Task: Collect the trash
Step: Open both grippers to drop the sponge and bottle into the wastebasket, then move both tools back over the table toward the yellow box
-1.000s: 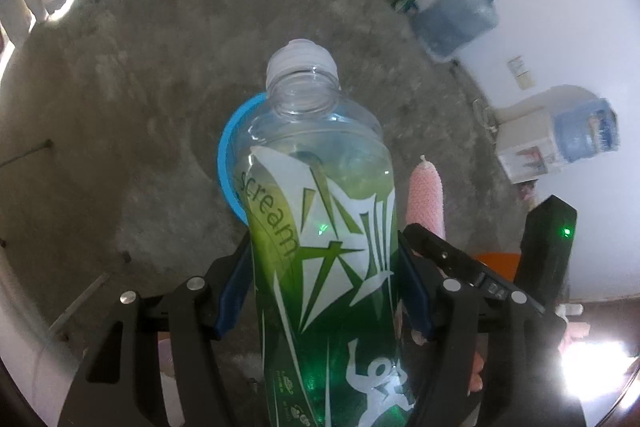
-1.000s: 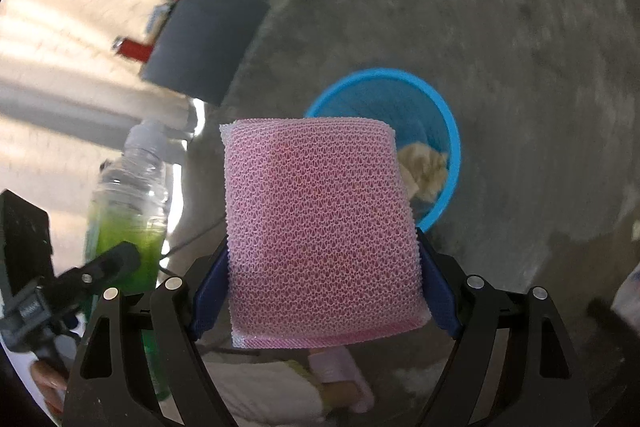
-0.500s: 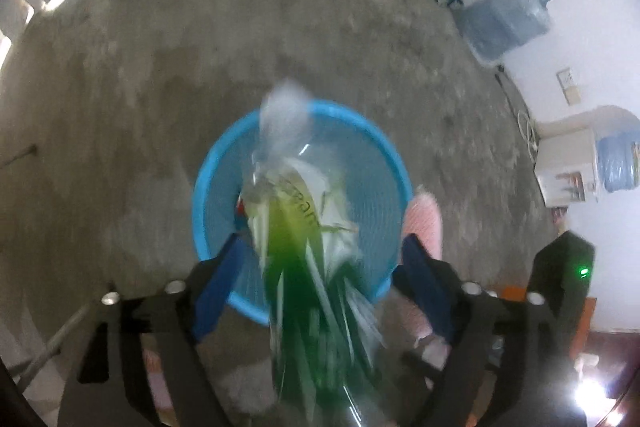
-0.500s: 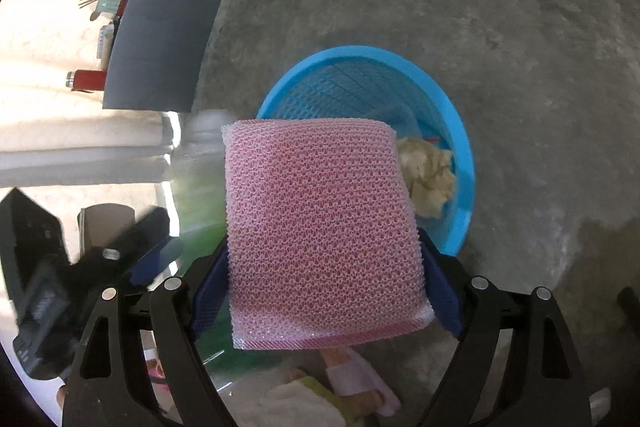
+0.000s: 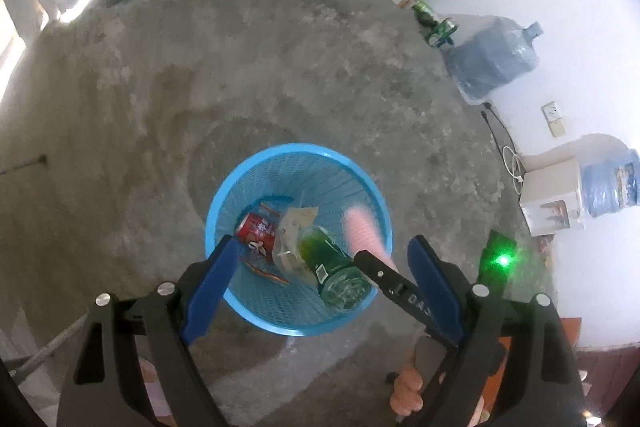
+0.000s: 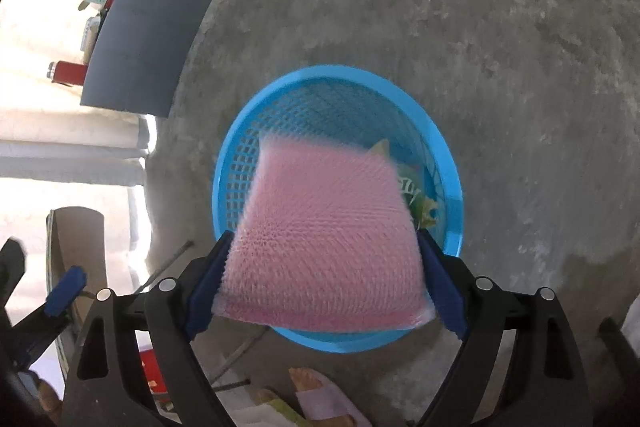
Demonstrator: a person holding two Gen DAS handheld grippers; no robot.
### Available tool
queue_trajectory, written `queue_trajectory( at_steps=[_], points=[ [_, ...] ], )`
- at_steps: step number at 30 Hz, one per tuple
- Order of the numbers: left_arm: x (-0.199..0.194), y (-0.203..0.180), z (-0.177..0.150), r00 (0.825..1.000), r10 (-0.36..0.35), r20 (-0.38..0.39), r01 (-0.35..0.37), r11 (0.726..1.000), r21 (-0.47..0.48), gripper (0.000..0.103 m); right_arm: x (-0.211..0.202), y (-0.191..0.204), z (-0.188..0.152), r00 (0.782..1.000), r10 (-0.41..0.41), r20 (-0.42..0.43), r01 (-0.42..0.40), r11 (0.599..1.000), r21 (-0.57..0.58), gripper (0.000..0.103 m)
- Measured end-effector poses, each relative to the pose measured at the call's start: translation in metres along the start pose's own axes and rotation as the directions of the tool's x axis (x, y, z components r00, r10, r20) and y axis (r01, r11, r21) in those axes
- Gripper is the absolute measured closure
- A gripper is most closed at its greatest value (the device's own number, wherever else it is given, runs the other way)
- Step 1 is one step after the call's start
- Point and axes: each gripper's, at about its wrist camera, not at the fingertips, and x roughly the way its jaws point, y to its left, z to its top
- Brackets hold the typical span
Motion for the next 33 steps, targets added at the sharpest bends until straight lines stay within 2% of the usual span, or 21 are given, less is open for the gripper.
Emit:
queue_trajectory(
  at_steps=[4, 8, 11, 18, 26, 30, 33],
  points=[
    [-0.03, -0.004, -0.006, 0.999, -0.031, 0.032, 0.03, 0.999, 0.02, 0.019, -0.007, 0.006, 0.002, 1.0, 0.0, 0.027, 0.001, 1.0, -0.021, 0.019],
    [-0.062, -0.007, -0.011, 0.995, -0.082, 0.059, 0.079, 0.996, 0.05, 0.019, -0.013, 0.017, 0.004, 0.998, 0.057, 0.016, -0.056, 0.997, -0.055, 0.019],
    [-0.091, -0.006, -0.016, 0.991, -0.101, 0.083, 0.095, 0.993, 0.071, 0.019, -0.016, 0.028, 0.008, 0.998, 0.06, 0.014, -0.058, 0.994, -0.092, 0.019],
    [-0.17, 0.02, -0.042, 0.982, -0.14, 0.128, 0.125, 0.985, 0.12, 0.017, -0.011, 0.056, 0.017, 0.996, 0.089, 0.011, -0.087, 0.99, -0.113, 0.011],
    [-0.26, 0.089, -0.096, 0.963, -0.14, 0.231, 0.119, 0.987, 0.104, 0.015, -0.031, 0.083, 0.004, 0.993, 0.117, 0.024, -0.111, 0.98, -0.163, 0.01],
    [-0.304, 0.135, -0.137, 0.942, -0.116, 0.316, 0.096, 0.992, 0.078, 0.015, -0.058, 0.095, -0.018, 0.991, 0.126, 0.05, -0.112, 0.968, -0.226, 0.01],
    [-0.332, 0.169, -0.168, 0.92, -0.086, 0.382, 0.076, 0.996, 0.04, 0.015, -0.089, 0.109, -0.045, 0.991, 0.109, 0.082, -0.08, 0.953, -0.294, 0.01]
  ],
)
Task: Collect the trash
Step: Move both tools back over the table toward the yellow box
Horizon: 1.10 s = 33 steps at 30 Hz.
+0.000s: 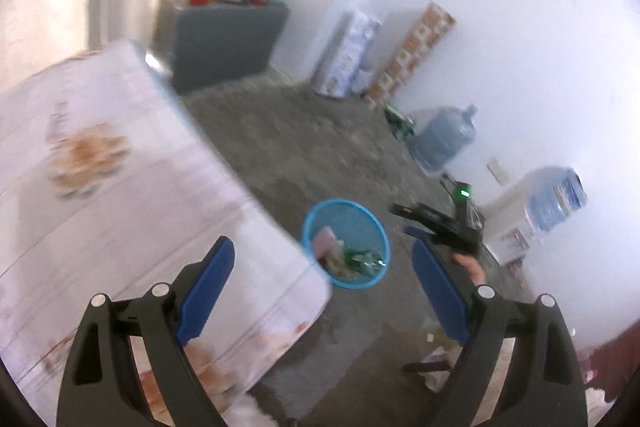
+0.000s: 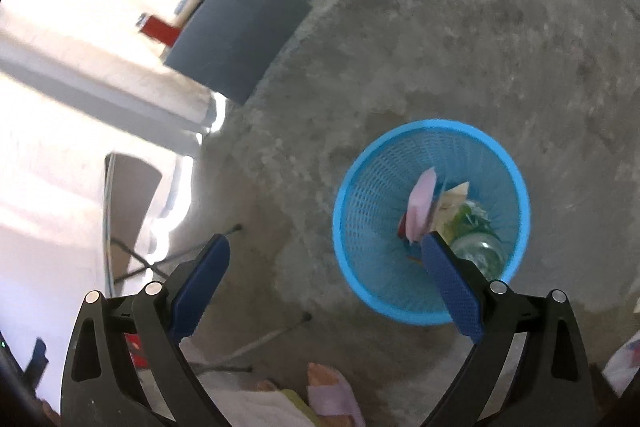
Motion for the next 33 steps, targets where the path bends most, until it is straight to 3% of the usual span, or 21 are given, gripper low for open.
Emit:
queue_trajectory(
  at_steps=[8, 10, 15, 19, 23, 26, 29, 33],
  points=[
    [-0.095, 0.074, -0.051, 0.984, 0.11, 0.143, -0.094, 0.989, -0.112, 0.014, -0.076, 0.106, -0.056, 0.996, -0.051, 0.069, 0.066, 0.967, -0.244, 0.01],
    [-0.114, 0.09, -0.06, 0.976, 0.135, 0.17, -0.114, 0.985, -0.128, 0.014, -0.09, 0.138, -0.068, 0.996, -0.027, 0.08, 0.05, 0.953, -0.297, 0.01],
    [-0.164, 0.13, -0.099, 0.939, 0.26, 0.224, -0.214, 0.953, -0.213, 0.014, -0.11, 0.208, -0.085, 0.994, 0.086, 0.068, -0.053, 0.92, -0.387, 0.01],
    [-0.199, 0.159, -0.13, 0.896, 0.365, 0.255, -0.279, 0.906, -0.317, 0.013, -0.102, 0.267, -0.1, 0.987, 0.158, -0.008, -0.143, 0.872, -0.468, 0.009],
    [-0.225, 0.19, -0.163, 0.845, 0.478, 0.238, -0.355, 0.836, -0.418, 0.013, -0.078, 0.316, -0.121, 0.976, 0.194, -0.098, -0.216, 0.827, -0.52, 0.009],
    [-0.234, 0.208, -0.177, 0.833, 0.507, 0.222, -0.367, 0.807, -0.463, 0.013, -0.054, 0.352, -0.142, 0.961, 0.209, -0.18, -0.274, 0.799, -0.535, 0.009],
    [-0.24, 0.221, -0.187, 0.808, 0.549, 0.215, -0.405, 0.782, -0.474, 0.013, -0.034, 0.379, -0.164, 0.938, 0.226, -0.263, -0.335, 0.782, -0.525, 0.009],
    [-0.241, 0.236, -0.197, 0.796, 0.571, 0.203, -0.422, 0.763, -0.49, 0.013, -0.005, 0.419, -0.187, 0.886, 0.255, -0.386, -0.428, 0.77, -0.473, 0.009]
  ],
)
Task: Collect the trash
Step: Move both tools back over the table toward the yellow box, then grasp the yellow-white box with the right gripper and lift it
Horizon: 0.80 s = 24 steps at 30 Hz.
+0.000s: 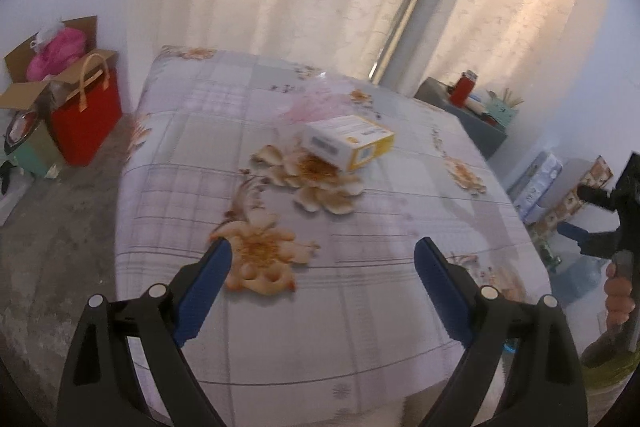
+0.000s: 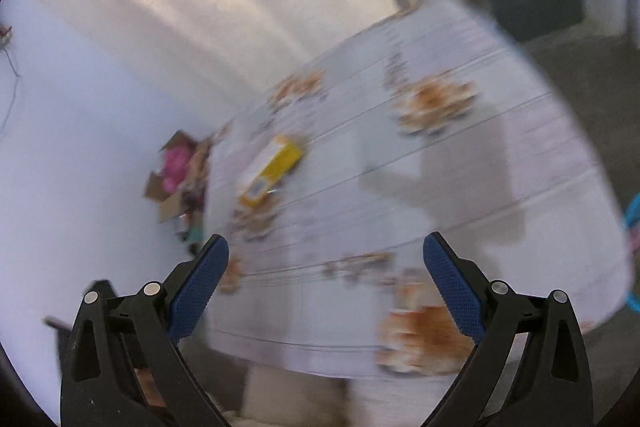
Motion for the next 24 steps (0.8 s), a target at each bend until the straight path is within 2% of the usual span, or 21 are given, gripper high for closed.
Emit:
queue_trajectory(
  at_steps=[4, 6, 10, 12, 19, 24],
  points=[
    [0.001, 0.015, -0.006, 1.0, 0.009, -0.001, -0.009, 1.0, -0.022, 0.013, 0.046, 0.021, 0.012, 0.99, 0.105, -0.095, -0.098, 0.992, 0.075, 0.009],
    [0.005, 0.023, -0.01, 1.0, 0.019, -0.009, -0.019, 0.999, -0.031, 0.013, 0.07, 0.031, 0.019, 0.975, 0.18, -0.133, -0.164, 0.979, 0.123, 0.009],
    [0.01, 0.034, -0.014, 0.999, 0.031, -0.022, -0.032, 0.998, -0.05, 0.013, 0.106, 0.058, 0.022, 0.949, 0.26, -0.181, -0.229, 0.957, 0.177, 0.01],
    [0.011, 0.04, -0.015, 0.999, 0.035, -0.025, -0.036, 0.998, -0.061, 0.013, 0.13, 0.068, 0.026, 0.934, 0.292, -0.205, -0.249, 0.946, 0.209, 0.014],
    [0.014, 0.049, -0.016, 0.999, 0.044, -0.027, -0.045, 0.997, -0.069, 0.013, 0.198, 0.069, 0.031, 0.909, 0.318, -0.268, -0.216, 0.912, 0.347, 0.025],
    [0.021, 0.056, -0.015, 0.999, 0.032, -0.042, -0.036, 0.995, -0.091, 0.013, 0.23, 0.055, 0.028, 0.907, 0.308, -0.289, -0.16, 0.884, 0.439, 0.033]
  ],
)
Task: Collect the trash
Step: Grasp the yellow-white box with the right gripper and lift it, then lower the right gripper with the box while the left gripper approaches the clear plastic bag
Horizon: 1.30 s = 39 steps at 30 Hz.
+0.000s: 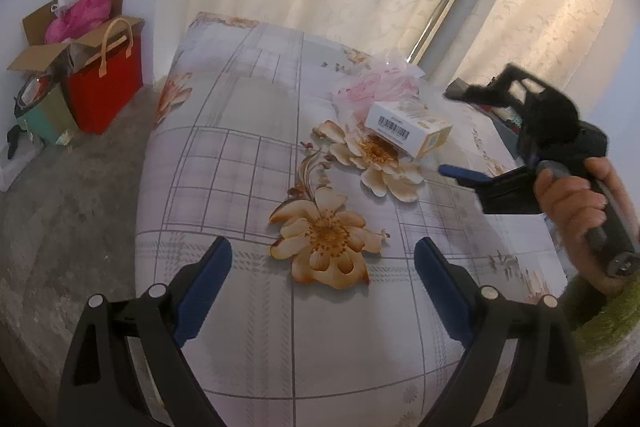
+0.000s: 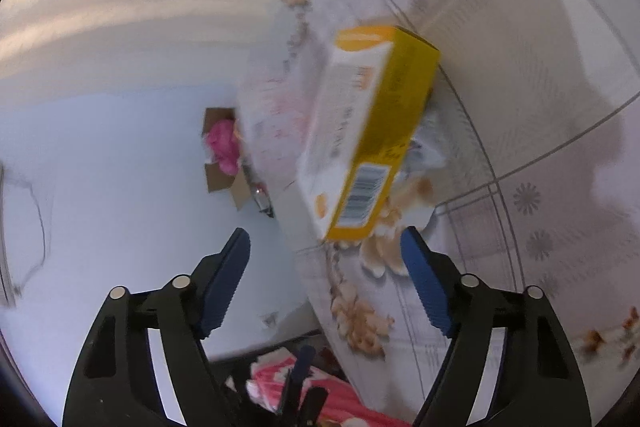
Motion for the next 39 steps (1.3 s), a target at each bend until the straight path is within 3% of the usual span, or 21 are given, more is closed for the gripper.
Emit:
queue_trajectory(
  at_steps=[4, 17, 26, 31, 39],
  points=[
    [0.003, 0.003, 0.001, 1.0, -0.007, -0.008, 0.007, 1.0, -0.011, 0.013, 0.017, -0.012, 0.008, 1.0, -0.005, -0.002, 0.005, 0.999, 0.052, 0.039],
    [0.008, 0.001, 0.001, 0.999, 0.014, -0.028, -0.015, 1.0, -0.017, 0.013, 0.029, -0.024, 0.006, 0.995, 0.098, 0.007, -0.099, 0.992, 0.08, 0.074],
    [0.01, -0.012, 0.0, 0.999, 0.009, -0.041, -0.009, 1.0, 0.002, 0.013, -0.013, -0.029, -0.019, 0.986, 0.165, -0.01, -0.165, 0.986, 0.024, 0.075],
    [0.011, -0.024, 0.004, 1.0, -0.008, -0.03, 0.009, 0.999, 0.032, 0.013, -0.041, -0.053, -0.041, 0.988, 0.151, -0.03, -0.151, 0.989, 0.001, 0.075],
    [0.037, -0.079, 0.021, 0.99, -0.125, -0.073, 0.136, 0.974, 0.179, 0.013, -0.056, -0.097, -0.063, 0.993, 0.085, -0.086, -0.086, 0.996, -0.01, 0.072]
  ],
)
